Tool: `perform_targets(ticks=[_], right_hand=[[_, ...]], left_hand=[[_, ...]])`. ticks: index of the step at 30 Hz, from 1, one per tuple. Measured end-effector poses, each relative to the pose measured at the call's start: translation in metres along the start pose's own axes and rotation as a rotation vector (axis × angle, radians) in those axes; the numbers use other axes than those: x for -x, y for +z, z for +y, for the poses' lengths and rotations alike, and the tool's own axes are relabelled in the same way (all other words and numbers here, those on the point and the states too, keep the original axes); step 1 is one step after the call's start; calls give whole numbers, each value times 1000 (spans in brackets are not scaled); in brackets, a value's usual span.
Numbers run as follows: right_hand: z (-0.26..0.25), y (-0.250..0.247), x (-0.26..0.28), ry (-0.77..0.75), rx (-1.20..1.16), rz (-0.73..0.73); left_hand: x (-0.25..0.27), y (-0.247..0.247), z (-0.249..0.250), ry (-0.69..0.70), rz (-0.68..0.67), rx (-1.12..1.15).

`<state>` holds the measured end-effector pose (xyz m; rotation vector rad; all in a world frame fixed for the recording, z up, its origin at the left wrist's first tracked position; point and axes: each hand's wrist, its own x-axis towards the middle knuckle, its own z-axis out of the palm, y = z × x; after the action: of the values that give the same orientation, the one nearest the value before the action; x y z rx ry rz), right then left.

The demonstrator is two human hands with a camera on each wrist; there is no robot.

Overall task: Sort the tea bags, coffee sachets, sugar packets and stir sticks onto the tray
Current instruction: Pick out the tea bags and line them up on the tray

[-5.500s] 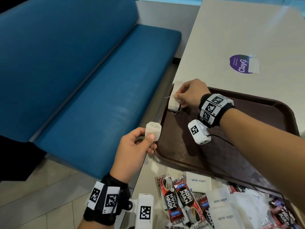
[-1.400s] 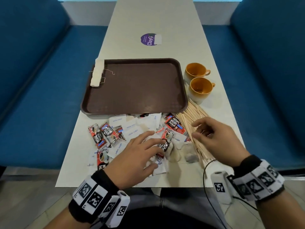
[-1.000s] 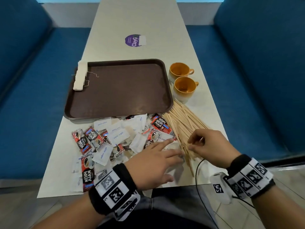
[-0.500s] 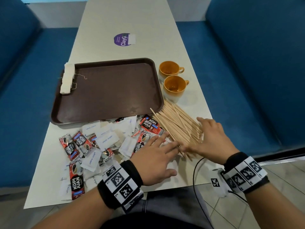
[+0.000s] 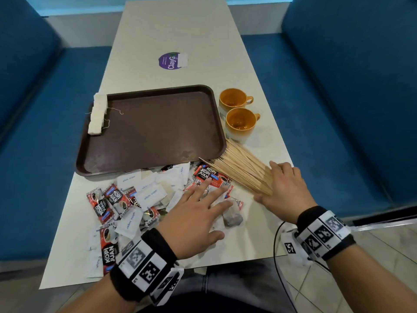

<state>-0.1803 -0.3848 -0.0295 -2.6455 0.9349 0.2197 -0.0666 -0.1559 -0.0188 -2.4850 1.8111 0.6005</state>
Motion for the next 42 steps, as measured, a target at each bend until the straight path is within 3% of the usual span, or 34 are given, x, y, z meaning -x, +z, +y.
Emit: perform_targets(ticks=[11, 16, 20, 24, 31, 36, 42], right_hand=[[-8, -15, -25, 37, 26, -67], [-6, -26, -22, 60, -59, -101], [9, -48, -8, 81, -241, -9], [6, -67, 24, 5, -301, 68], [-47, -3, 58, -218, -299, -136], [-66, 14, 45, -185, -168, -165], [-65, 12, 37, -134, -236, -217]], left_hand=[[-10, 6, -8, -12, -26, 52], [0, -9, -12, -6, 128, 112], [21, -15, -26, -39, 274, 202], [40, -3, -44, -117, 229, 234], [55, 24, -51, -69, 223, 239], [53, 23, -45, -16, 175, 160], [56, 25, -48, -74, 178, 168]])
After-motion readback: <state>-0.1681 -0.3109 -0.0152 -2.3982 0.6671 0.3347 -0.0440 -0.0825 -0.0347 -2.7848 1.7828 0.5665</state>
